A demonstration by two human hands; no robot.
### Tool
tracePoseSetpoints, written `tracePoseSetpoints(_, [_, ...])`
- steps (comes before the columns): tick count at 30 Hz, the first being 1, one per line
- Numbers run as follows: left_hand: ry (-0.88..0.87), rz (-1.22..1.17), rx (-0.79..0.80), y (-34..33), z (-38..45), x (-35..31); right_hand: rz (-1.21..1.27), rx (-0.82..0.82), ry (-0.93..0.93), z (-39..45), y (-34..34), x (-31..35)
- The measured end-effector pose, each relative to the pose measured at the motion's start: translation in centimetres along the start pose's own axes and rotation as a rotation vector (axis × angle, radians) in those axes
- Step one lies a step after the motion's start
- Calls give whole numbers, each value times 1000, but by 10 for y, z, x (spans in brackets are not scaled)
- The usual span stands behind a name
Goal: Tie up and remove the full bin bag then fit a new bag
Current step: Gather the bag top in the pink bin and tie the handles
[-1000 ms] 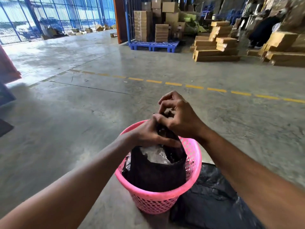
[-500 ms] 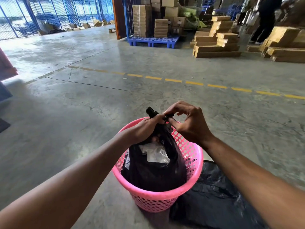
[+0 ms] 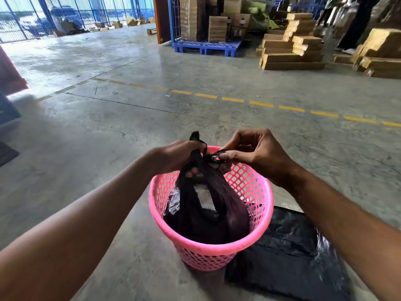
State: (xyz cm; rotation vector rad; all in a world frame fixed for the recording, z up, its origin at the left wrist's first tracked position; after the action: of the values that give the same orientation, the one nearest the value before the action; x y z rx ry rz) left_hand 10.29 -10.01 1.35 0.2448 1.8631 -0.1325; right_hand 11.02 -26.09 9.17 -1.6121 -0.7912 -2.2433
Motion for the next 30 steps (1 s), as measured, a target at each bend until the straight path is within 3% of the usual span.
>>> tracePoseSetpoints(2, [-3, 25, -18, 3, -1, -6, -27, 1, 23, 0, -5, 9])
tracePoseSetpoints(6, [-3, -161, 68, -2, 0, -5, -159, 52, 64, -3, -14, 19])
tracePoseSetpoints(10, [36, -212, 83, 0, -3, -3, -544, 150, 218, -17, -56, 2])
tracePoseSetpoints(12, [42, -152, 14, 6, -2, -1, -723, 206, 286, -24, -75, -15])
tracePoseSetpoints(15, [-139, 256, -161, 10, -3, -18, -655, 244, 150, -23, -72, -34])
tracePoseSetpoints(18, [-527, 1028, -288, -2, -19, -47, -524, -62, 65, -4, -30, -30])
tracePoseSetpoints(19, [-673, 1180, -284, -11, -27, -50, -518, -170, 48, 2, -12, -26])
tracePoseSetpoints(21, [-861, 1288, -223, -28, -43, -46, -468, -237, 12, 12, 7, -21])
tracePoseSetpoints(23, [-946, 1301, -168, -40, -51, -39, -437, -135, 63, 19, 3, -11])
tracePoseSetpoints(27, [-990, 1315, -95, -56, -53, -30, -622, 123, 223, 24, -30, 10])
tracePoseSetpoints(30, [-958, 1291, -110, -56, -50, -31, -795, 154, 220, 22, -37, 7])
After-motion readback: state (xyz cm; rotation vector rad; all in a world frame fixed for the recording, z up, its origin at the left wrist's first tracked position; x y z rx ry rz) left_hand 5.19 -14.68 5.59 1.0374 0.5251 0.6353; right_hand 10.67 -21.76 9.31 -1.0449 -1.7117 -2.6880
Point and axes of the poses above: each hand's wrist, its own z-axis towards the middle knuckle, its own y-axis out of the back of the hand, x = y × z, the point moved 8 cm from there along z, towards the middle knuckle, and after that the axes turned 3 degrees about -y, right-handed, at the moved point
